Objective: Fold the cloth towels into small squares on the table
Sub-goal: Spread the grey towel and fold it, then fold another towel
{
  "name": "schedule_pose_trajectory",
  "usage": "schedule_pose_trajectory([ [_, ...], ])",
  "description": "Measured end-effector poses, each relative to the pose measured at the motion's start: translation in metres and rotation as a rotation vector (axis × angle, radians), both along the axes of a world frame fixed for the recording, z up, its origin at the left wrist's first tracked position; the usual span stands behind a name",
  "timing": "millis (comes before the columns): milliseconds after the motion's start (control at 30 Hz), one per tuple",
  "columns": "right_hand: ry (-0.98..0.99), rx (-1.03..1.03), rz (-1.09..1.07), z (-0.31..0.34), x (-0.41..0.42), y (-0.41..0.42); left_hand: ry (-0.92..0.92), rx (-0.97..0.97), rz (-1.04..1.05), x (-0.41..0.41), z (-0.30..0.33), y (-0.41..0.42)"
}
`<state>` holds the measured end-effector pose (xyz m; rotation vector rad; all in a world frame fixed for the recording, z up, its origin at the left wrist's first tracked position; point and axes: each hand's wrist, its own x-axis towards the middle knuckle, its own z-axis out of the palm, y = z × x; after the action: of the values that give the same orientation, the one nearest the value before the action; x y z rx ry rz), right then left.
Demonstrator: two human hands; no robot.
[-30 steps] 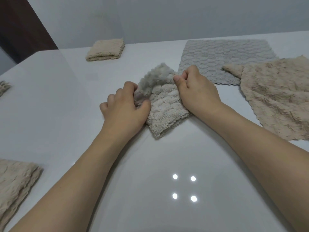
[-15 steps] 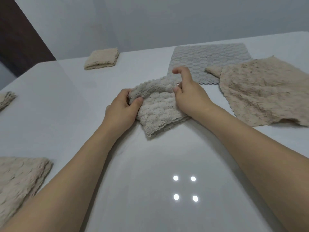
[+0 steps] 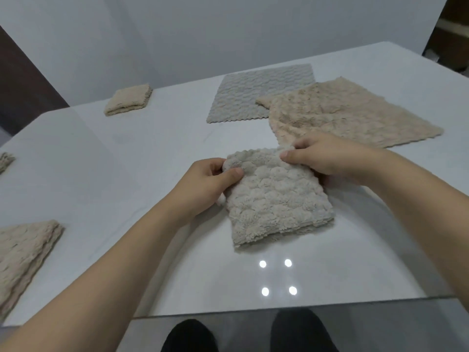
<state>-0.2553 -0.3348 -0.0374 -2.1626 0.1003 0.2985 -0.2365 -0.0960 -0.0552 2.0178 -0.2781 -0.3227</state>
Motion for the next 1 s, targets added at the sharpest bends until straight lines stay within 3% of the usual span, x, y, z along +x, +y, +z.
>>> schedule_pose_trajectory([
  [500,0.114,0.02,-0.012,0.012,-0.071,-0.056,0.073,-0.018,-0.159,-0.054,0.005,-0.047],
  [833,0.296,-0.152,0.063,0.026,-0.068,-0.061,0.091,0.008,-0.17,-0.055,0.008,-0.053],
  [900,0.259,-0.206,0.048,0.033,-0.063,-0.061,0.015,0.068,-0.098,-0.048,0.008,-0.05],
  [1000,0.044,-0.259,0.005,0.037,-0.048,-0.053,-0.114,0.156,0.064,-0.028,0.008,-0.042],
])
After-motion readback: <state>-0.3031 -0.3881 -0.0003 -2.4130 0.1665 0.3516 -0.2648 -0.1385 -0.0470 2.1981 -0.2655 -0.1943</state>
